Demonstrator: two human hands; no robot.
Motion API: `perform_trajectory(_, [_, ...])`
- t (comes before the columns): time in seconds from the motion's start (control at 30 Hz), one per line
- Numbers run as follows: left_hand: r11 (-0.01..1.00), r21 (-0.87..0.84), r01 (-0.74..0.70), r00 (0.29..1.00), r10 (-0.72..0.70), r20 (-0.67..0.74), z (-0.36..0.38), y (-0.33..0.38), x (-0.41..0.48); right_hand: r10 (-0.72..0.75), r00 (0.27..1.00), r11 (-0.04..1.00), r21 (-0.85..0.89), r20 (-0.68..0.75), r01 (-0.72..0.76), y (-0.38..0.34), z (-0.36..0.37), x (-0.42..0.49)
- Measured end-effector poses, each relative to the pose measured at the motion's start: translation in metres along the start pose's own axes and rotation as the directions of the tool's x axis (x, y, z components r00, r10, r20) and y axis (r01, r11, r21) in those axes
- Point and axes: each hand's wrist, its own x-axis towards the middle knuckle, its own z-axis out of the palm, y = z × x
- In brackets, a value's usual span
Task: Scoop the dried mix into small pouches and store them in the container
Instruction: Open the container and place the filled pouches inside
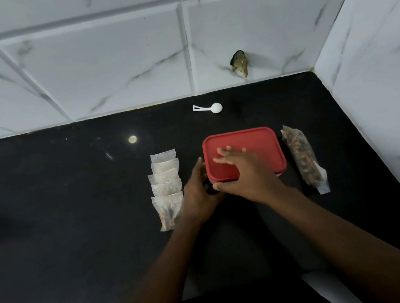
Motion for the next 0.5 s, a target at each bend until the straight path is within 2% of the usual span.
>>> perform_trajectory(0.03, [0.999, 0.012, -0.031, 0.999, 0.031, -0.011, -0.002, 0.001, -0.001, -0.024, 0.998, 0.998, 0.061, -0.05, 0.027, 0.007, -0.002, -0.006])
perform_trajectory(0.1, [0.98, 0.148, -0.134, 0.988, 0.143, -0.054, -0.006, 0.006, -0.002, -0.031, 0.973, 0.99, 0.126, -0.227, 0.061, 0.023, -0.011, -0.022])
perform_trajectory(0.2, [0.879, 0.329, -0.344, 0.927, 0.375, -0.032, -0.012, 0.029, 0.004, 0.09, 0.894, 0.971, 0.24, -0.439, 0.02, 0.046, -0.029, -0.041])
perform_trajectory(0.27, [0.796, 0.433, -0.423, 0.897, 0.436, 0.074, -0.01, 0.046, 0.014, 0.173, 0.895, 0.927, 0.374, -0.41, -0.008, 0.069, -0.034, -0.047])
perform_trajectory(0.33, [0.725, 0.53, -0.44, 0.893, 0.415, 0.173, -0.005, 0.061, 0.026, 0.207, 0.917, 0.889, 0.457, -0.341, -0.031, 0.089, -0.034, -0.05])
perform_trajectory(0.5, [0.537, 0.668, -0.515, 0.856, 0.365, 0.367, 0.014, 0.089, 0.059, 0.243, 0.94, 0.902, 0.413, -0.241, -0.127, 0.109, -0.028, -0.054])
